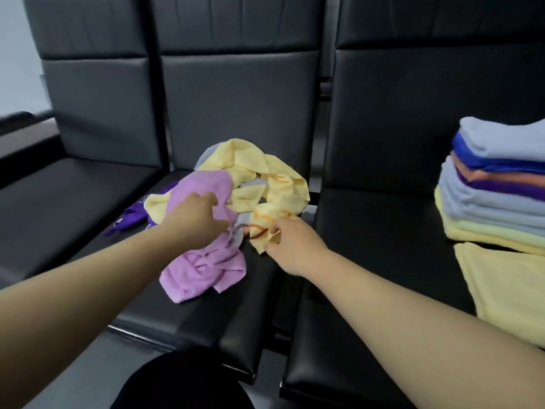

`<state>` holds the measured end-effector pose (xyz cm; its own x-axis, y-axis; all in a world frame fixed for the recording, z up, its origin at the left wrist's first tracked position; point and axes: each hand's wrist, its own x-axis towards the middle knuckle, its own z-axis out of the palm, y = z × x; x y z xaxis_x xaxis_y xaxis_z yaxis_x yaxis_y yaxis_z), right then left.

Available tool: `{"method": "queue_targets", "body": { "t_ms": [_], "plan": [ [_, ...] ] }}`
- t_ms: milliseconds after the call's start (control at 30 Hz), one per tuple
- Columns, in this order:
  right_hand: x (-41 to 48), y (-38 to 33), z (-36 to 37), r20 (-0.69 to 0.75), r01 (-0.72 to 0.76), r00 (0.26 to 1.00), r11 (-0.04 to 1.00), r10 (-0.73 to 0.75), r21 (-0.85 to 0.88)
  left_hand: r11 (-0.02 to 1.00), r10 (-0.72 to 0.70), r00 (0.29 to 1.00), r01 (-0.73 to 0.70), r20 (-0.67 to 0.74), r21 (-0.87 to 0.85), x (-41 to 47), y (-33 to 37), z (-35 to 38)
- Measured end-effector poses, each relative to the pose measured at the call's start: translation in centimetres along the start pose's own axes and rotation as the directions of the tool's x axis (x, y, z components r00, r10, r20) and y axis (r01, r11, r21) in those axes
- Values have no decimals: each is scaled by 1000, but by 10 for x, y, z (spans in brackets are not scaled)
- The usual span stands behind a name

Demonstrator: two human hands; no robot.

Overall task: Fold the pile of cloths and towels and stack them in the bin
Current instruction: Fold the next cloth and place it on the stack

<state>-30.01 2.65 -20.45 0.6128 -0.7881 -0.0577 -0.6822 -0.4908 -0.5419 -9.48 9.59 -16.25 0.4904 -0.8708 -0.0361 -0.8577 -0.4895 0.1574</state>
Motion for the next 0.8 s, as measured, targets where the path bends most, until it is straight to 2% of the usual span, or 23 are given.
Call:
{"method": "queue_targets", "body": {
  "t_ms": [167, 267, 333, 433, 567, 667, 800],
  "plan": [
    [47, -44, 31, 66, 71, 995, 996, -74, 50, 1000, 3, 998, -3, 66, -1, 27, -53, 14],
    [62, -53, 51, 189, 23, 982, 1000, -27, 20, 995, 92, 996, -91, 9, -34, 36, -64, 16],
    [69, -54, 58, 198, -14, 980, 999, 7, 37, 991, 98, 995, -98, -11, -96, 36, -64, 10],
    [72, -55, 52, 174, -79, 984, 965, 36, 249, 979, 130, 991, -131, -20, -156, 29, -58, -5],
    [58, -56, 31, 198, -126, 980, 849, 26, 514, 928, 196, 980, -191, -16, -319, 9, -35, -32],
    [38, -54, 5, 233, -162, 972, 780, 20, 605, 859, 238, 969, -240, -61, -452, -10, -8, -56],
    [1, -41, -48, 275, -162, 960, 713, -45, 682, 760, 272, 961, -250, -56, -600, -35, 32, -82]
  ]
}}
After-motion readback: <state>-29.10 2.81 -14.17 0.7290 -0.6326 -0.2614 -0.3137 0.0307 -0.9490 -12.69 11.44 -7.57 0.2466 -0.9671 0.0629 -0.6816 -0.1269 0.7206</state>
